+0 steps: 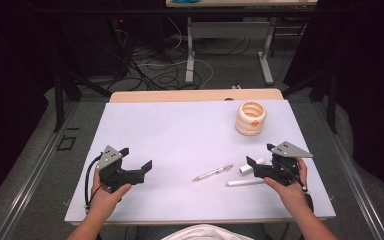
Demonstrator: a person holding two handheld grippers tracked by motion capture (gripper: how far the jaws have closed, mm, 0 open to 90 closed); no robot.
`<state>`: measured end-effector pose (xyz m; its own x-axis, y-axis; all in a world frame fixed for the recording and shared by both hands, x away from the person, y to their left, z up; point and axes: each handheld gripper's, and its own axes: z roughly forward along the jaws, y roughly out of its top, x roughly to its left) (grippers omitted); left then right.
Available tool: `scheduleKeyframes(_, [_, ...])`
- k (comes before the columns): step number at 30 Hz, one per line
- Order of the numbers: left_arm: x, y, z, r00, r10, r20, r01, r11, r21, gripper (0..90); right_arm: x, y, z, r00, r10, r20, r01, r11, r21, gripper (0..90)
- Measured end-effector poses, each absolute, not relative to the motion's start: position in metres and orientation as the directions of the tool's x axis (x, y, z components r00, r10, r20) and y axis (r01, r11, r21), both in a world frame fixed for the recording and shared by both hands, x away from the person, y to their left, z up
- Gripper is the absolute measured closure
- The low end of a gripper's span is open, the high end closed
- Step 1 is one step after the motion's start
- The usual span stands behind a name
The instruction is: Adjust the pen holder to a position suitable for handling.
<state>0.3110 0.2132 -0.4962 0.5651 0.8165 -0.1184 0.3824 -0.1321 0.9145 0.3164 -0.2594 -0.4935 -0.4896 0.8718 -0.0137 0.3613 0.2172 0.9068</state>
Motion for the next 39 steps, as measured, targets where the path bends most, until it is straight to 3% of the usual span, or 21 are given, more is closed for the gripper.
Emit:
scheduleKeyframes(22, [0.307,0.220,-0.497,0.554,0.822,-0.133,0.387,-0.112,0.915,0.7,0.325,-0.251,-0.498,-0.529,0.844,-0.089,0.367,0.322,0.873,15.7])
scheduleKeyframes(39, [0.302,0.221,-0.500,0.540,0.833,-0.124,0.394,-0.120,0.911,0.7,0.354,-0.254,-0.484,-0.556,0.822,-0.124,0.400,0.395,0.827,33.7])
